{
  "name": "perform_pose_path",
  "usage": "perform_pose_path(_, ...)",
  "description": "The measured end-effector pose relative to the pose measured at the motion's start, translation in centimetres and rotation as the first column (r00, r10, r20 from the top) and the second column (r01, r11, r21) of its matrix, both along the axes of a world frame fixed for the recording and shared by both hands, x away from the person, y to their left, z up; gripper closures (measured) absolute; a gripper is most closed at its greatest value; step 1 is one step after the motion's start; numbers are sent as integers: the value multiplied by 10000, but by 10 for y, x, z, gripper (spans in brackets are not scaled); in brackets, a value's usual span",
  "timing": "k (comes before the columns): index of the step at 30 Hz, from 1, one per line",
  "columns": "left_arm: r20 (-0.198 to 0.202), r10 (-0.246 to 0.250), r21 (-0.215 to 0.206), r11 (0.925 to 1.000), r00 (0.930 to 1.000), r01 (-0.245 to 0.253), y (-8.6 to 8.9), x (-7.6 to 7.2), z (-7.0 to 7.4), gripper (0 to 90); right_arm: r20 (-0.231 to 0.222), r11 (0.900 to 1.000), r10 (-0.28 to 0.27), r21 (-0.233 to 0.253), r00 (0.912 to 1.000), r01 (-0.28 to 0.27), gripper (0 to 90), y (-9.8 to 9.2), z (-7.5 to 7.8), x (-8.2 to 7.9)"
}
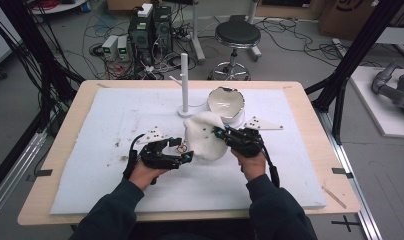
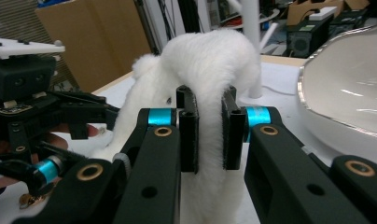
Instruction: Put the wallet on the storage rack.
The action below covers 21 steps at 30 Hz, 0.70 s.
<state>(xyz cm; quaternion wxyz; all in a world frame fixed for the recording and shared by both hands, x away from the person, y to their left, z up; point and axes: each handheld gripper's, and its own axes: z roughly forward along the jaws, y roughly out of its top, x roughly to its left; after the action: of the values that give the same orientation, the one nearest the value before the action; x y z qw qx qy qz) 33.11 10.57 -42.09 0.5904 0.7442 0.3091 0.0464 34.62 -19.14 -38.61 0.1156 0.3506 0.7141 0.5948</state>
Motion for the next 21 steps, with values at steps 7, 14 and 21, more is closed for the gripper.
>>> perform_pose_path(7,13,-160,708,9974,9999,159,-2,-1,-4,614,32,9985,397,-377,9992,-396,812,13,-4,-1)
perform_pose_path(14,652,670,559,9959,9956,-707,18,2,2,726,520,9787,785,-1943,9956,-671,799,15,-3,-2)
perform_pose_path(21,1257,882,330,9951,9881,-930,37,2,10,759,-390,9232,1921,-3317,9806,-1941,659,18,-12,6)
